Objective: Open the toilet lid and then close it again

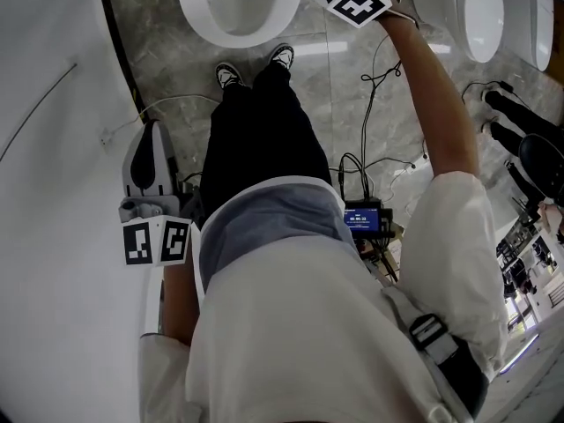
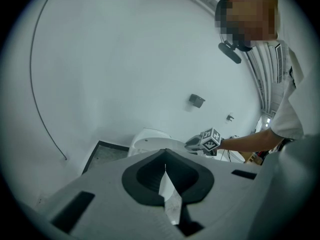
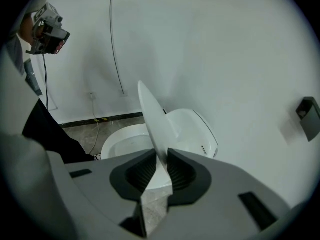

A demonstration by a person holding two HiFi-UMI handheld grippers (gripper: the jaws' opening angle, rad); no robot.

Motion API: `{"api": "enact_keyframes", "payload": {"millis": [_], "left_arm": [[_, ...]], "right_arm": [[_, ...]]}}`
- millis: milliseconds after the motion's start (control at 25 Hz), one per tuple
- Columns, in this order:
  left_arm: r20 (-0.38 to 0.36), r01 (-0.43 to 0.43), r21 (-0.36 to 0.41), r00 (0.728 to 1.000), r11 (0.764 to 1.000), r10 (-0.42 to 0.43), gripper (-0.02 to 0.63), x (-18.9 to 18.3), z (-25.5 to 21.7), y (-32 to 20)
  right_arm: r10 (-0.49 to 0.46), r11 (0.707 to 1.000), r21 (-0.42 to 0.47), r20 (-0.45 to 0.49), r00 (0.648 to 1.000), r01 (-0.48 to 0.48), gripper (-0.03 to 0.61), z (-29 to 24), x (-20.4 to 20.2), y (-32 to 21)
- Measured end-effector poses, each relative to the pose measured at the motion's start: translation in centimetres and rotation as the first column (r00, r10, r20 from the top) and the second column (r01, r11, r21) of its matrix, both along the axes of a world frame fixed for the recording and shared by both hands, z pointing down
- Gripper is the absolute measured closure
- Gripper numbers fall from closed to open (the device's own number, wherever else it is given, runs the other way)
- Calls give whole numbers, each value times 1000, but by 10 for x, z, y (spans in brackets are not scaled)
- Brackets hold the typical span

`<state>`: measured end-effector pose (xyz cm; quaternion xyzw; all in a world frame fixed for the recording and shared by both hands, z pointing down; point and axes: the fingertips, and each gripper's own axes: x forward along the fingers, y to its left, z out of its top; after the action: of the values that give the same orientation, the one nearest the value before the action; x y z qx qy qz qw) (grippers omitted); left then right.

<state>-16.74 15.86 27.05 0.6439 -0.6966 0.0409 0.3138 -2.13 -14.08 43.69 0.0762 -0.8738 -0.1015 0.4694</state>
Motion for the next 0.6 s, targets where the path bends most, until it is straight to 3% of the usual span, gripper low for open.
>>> {"api": "enact_keyframes", "payload": {"millis": [360, 600], "left_arm": [[7, -39, -23, 999, 999, 39, 606, 6, 6, -31], [8, -57, -14, 998, 998, 57, 606, 15, 16, -22]], "right_arm": [[-17, 1000, 16, -13, 1000, 17, 523, 11, 4, -2], [5, 1000, 27, -20, 1000, -4, 517, 27, 15, 23]]}}
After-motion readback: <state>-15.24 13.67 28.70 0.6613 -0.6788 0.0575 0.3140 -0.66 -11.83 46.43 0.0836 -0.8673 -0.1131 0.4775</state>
